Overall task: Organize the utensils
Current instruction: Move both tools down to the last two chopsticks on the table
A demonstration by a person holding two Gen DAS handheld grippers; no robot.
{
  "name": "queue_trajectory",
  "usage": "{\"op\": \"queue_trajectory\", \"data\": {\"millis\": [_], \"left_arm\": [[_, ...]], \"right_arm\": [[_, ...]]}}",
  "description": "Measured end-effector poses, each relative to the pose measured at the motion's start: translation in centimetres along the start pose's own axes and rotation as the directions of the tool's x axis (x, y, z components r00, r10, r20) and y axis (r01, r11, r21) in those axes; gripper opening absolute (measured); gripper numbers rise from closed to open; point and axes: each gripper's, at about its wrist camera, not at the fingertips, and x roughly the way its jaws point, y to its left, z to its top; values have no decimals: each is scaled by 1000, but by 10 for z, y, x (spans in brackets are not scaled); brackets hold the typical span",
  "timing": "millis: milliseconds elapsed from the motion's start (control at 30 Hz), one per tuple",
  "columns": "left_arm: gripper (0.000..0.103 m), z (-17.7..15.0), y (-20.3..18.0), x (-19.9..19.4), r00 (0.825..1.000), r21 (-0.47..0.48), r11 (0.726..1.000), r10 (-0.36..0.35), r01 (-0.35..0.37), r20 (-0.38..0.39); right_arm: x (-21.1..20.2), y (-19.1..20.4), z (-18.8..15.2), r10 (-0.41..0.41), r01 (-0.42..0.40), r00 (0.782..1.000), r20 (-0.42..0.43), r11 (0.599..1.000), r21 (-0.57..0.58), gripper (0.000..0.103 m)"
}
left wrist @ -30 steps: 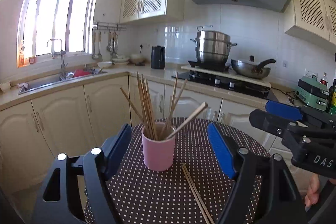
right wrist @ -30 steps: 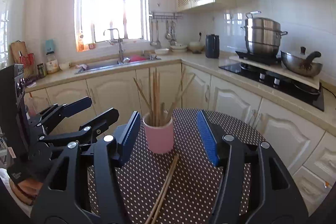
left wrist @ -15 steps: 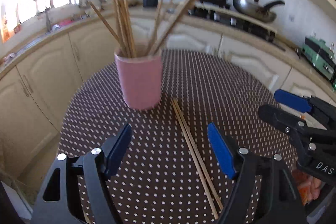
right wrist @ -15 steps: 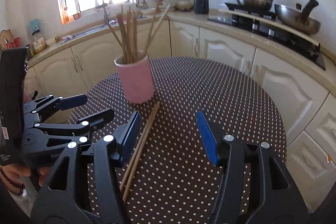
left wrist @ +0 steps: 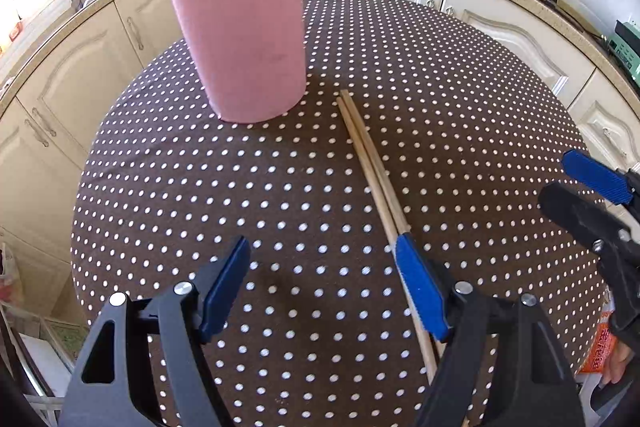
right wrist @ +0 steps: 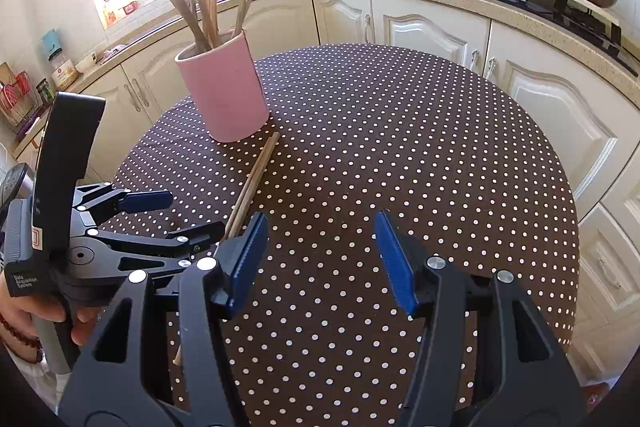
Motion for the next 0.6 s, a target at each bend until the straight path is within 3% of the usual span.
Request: {"op": "queue_trajectory", "data": {"millis": [367,433,500,600], "left_arm": [[71,25,-22,19,1000,8,1000,17,-17,-25],[55,27,-20,18,1000,20,1000,9,-8,-26],[29,32,-20,19,999,21,1000,5,-5,-31],[7,35,-17,19,999,22,1000,2,-1,-33]], "right_arm": [[10,-4,2,5,-5,1000,-24,1000,3,56],[13,-5,3,5,-5,999,-32,1000,1,56],[16,-4,5,8,-8,999,-44,1000,-1,56],[22,-1,8,17,-17,998,-67,1000,-4,56]]}}
